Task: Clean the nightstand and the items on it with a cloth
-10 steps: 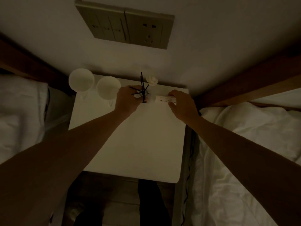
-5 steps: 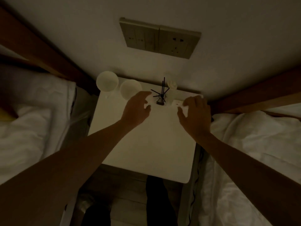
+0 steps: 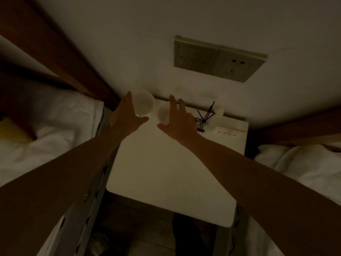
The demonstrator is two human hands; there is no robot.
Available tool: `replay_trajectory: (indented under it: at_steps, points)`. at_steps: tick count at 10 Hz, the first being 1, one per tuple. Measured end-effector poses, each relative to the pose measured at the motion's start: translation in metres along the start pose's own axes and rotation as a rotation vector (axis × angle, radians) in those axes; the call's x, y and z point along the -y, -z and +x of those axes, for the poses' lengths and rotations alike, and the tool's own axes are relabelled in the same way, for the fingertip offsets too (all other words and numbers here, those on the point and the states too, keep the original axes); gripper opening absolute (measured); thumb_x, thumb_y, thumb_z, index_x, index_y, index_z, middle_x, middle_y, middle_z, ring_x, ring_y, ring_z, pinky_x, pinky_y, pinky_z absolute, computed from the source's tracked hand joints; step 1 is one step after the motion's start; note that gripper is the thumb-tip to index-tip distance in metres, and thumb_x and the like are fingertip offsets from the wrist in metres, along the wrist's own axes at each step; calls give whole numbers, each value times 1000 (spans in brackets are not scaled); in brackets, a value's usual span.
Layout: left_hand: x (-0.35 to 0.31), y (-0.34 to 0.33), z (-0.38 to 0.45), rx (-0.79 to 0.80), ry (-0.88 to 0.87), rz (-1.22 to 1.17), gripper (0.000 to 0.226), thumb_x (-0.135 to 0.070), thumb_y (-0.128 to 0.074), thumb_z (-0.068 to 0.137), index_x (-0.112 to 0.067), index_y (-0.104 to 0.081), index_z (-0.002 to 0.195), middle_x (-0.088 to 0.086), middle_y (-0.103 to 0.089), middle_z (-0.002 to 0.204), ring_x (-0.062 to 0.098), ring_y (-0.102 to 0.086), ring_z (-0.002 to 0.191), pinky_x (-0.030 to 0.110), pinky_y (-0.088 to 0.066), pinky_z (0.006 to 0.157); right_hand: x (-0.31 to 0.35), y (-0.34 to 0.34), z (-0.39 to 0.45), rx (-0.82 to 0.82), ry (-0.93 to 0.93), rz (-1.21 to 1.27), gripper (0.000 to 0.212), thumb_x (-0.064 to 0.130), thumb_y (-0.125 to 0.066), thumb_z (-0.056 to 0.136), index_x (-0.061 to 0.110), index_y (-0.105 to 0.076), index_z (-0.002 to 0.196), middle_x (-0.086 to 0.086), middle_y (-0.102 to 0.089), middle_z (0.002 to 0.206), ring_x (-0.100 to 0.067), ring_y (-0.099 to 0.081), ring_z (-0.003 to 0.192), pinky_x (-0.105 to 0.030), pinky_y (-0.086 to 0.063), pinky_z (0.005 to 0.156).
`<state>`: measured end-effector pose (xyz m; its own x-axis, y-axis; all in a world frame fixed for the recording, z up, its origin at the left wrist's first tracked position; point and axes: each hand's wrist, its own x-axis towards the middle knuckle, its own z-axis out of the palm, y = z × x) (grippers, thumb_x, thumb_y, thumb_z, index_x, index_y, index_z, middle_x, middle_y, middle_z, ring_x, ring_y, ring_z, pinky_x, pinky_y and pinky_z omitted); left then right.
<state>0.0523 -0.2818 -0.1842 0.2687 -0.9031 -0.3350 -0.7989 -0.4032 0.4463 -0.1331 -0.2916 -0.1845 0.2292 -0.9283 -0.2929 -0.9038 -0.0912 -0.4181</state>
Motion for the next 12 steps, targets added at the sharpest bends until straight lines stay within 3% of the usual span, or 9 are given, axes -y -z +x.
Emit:
replay_trajectory:
  at_steps: [1, 3, 5, 8, 10, 11, 12]
  points:
    - [6, -9, 2, -11, 13, -81, 89, -27, -76, 86, -11, -23, 156, 13, -37, 156, 33, -38, 142, 50, -37, 112, -3, -4, 3, 0, 3, -45, 102, 55, -74, 81, 14, -18, 157, -13, -36, 153, -43, -62, 114, -51, -54, 87]
    - [15, -14, -1, -42, -19, -127, 69, -22, -70, 91, -14, -36, 150, 9, -49, 148, 29, -45, 137, 49, -43, 109, -2, -2, 5, 15, -26, -54, 102, 56, -74, 81, 11, -22, 156, -9, -37, 153, -43, -60, 118, -53, -52, 90]
    - [13, -5, -11, -7, 34, -142, 79, -33, -79, 82, -11, -40, 146, 11, -50, 145, 31, -48, 133, 51, -46, 104, -3, 9, -5, 56, -73, -29, 112, 61, -78, 75, 16, -16, 157, -13, -23, 160, -48, -54, 123, -55, -51, 92]
    - [5, -11, -37, 57, 92, -152, 70, -28, -74, 87, -8, -41, 145, 10, -61, 136, 32, -56, 124, 46, -50, 99, -1, 23, -32, 73, 9, -19, 104, 52, -73, 84, 18, -10, 159, -17, -11, 163, -43, -58, 122, -50, -54, 90]
    - [-4, 5, -59, 103, 74, 24, 81, -31, -69, 91, -5, -24, 153, 16, -42, 151, 35, -47, 133, 47, -44, 104, 0, 51, -55, 70, 41, -53, 95, 44, -68, 91, 16, -9, 159, -19, -7, 165, -39, -61, 119, -47, -55, 88]
    - [-12, 44, -82, 94, -58, 165, 90, -35, -69, 90, -1, -16, 154, 19, -24, 159, 38, -33, 142, 49, -37, 111, 10, 88, -77, 22, 45, -27, 89, 41, -69, 91, 18, -16, 159, -15, -9, 166, -37, -50, 133, -49, -51, 97]
    - [-27, 93, -110, -17, -257, 233, 95, -37, -70, 88, -5, -13, 157, 15, -17, 163, 38, -23, 147, 51, -35, 113, 27, 124, -108, -170, 76, -25, 84, 44, -69, 89, 18, -26, 157, -12, -11, 168, -40, -25, 148, -52, -42, 108]
